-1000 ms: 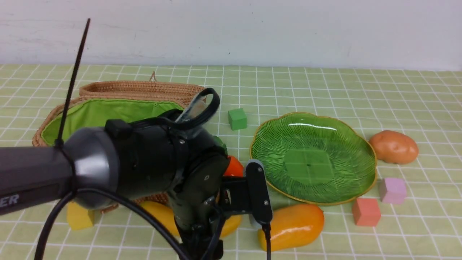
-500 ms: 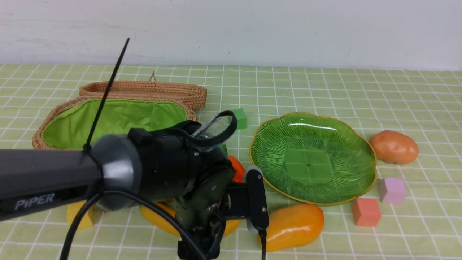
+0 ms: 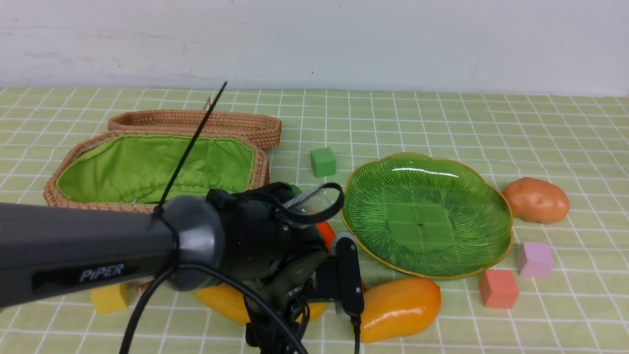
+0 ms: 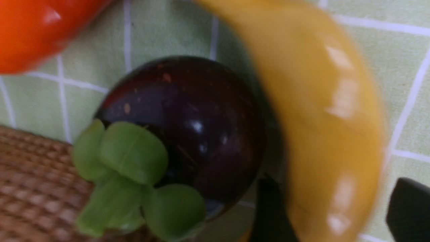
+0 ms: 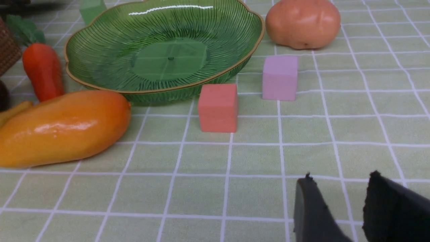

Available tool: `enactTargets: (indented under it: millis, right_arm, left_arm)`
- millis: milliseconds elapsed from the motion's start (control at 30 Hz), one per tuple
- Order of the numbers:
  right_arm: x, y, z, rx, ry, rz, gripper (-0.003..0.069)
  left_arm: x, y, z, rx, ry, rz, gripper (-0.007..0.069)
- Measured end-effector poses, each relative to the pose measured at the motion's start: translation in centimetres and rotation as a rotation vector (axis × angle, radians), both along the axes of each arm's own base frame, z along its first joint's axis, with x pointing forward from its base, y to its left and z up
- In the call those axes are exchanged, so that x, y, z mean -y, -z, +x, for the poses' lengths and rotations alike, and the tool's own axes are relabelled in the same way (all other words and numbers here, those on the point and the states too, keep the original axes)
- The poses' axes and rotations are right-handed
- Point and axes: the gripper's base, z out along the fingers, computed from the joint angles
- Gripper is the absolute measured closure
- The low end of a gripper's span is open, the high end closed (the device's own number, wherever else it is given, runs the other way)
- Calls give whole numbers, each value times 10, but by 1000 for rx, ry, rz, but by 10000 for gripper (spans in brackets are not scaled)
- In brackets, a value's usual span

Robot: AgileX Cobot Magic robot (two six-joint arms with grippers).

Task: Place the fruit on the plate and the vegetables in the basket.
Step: Use the left arm to grab a banana and put it into the right plate

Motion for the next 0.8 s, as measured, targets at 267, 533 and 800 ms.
enactTargets:
  millis: [267, 533, 800]
  right_arm:
    - [0, 0, 0, 0, 0, 0, 419]
    - [0, 0, 0, 0, 0, 0, 419]
    - [0, 0, 0, 0, 0, 0, 419]
  left_arm:
    - [-2, 2, -1, -21, -37, 20, 315]
    - [-6, -10, -9, -51, -77, 12, 315]
    - [3, -71, -40, -7, -46, -112, 315]
